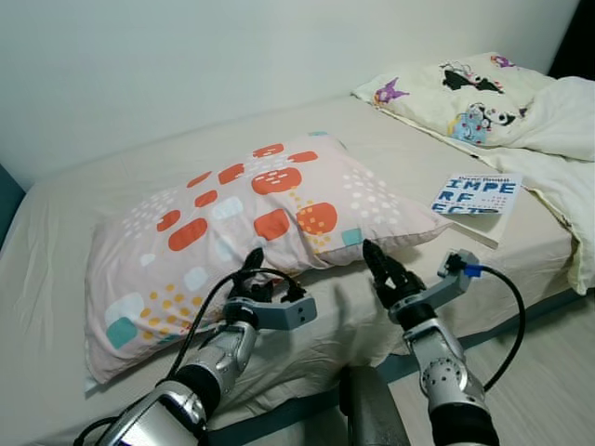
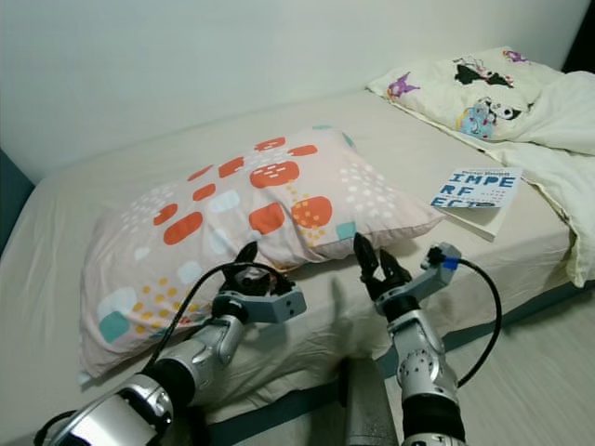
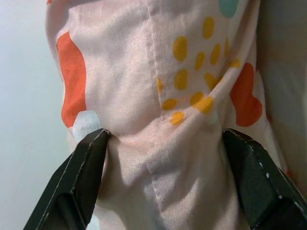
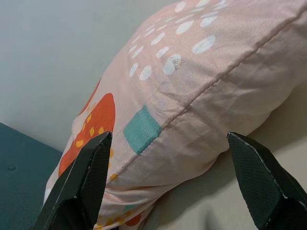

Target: Clean up the room

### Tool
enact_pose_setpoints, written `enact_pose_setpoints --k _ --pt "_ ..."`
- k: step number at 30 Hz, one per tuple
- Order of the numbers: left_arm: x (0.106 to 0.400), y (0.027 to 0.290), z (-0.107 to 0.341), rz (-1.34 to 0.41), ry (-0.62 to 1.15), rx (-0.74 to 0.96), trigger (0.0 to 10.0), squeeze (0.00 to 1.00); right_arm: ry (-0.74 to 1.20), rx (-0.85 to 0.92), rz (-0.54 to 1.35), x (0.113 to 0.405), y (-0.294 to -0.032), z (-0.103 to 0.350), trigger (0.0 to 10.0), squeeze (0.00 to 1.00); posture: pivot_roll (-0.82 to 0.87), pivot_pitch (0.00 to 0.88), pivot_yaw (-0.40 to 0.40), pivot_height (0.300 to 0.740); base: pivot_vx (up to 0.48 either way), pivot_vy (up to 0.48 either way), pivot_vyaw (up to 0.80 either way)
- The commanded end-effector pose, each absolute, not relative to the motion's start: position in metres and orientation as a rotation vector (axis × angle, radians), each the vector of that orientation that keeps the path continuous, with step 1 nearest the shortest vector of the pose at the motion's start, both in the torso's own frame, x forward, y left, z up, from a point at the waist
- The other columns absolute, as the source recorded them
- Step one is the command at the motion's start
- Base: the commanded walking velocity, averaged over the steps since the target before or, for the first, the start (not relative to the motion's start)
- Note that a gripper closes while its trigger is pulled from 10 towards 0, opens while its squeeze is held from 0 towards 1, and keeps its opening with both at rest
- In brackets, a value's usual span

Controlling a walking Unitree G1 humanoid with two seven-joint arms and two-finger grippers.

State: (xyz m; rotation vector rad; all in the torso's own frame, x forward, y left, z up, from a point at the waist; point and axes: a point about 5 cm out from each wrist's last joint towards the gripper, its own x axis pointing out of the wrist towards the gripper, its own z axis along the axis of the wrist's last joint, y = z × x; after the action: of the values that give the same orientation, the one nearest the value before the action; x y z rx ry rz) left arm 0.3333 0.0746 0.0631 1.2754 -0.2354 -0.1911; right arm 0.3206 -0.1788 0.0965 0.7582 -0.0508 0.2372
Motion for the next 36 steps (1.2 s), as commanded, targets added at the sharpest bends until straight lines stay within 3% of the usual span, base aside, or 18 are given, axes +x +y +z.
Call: enact_pose_setpoints --k 1,17,25,27,29,32,36 --pt "0.334 0.082 0.059 -0.166 -0.188 1.282 0.0 0.00 -0.049 0.761 0.245 0.319 -0.176 0.096 10.0 0.00 -0.24 0.115 0.066 0.550 0.000 0.000 0.00" --pt "0.351 0.089 0.083 -0.119 -0.237 1.248 0.0 0.00 -0.039 0.737 0.236 0.316 -0.175 0.093 10.0 0.00 -0.23 0.119 0.074 0.550 0.000 0.000 0.00" --pt "0.384 0.107 0.143 -0.001 -0.326 1.183 0.0 0.00 -0.042 0.740 0.233 0.317 -0.174 0.093 10.0 0.00 -0.23 0.113 0.083 0.550 0.000 0.000 0.00" --pt "0.400 0.117 0.183 0.079 -0.373 1.136 0.0 0.00 -0.042 0.737 0.232 0.316 -0.173 0.093 10.0 0.00 -0.23 0.111 0.086 0.550 0.000 0.000 0.00" --pt "0.400 0.117 0.183 0.079 -0.373 1.136 0.0 0.00 -0.042 0.737 0.232 0.316 -0.173 0.093 10.0 0.00 -0.23 0.111 0.086 0.550 0.000 0.000 0.00" --pt "0.412 0.122 0.238 0.177 -0.481 1.076 0.0 0.00 -0.043 0.734 0.228 0.316 -0.173 0.092 10.0 0.00 -0.23 0.108 0.087 0.550 0.000 0.000 0.00" --pt "0.414 0.123 0.250 0.199 -0.509 1.079 0.0 0.00 -0.044 0.734 0.228 0.316 -0.173 0.092 10.0 0.00 -0.23 0.107 0.087 0.550 0.000 0.000 0.00"
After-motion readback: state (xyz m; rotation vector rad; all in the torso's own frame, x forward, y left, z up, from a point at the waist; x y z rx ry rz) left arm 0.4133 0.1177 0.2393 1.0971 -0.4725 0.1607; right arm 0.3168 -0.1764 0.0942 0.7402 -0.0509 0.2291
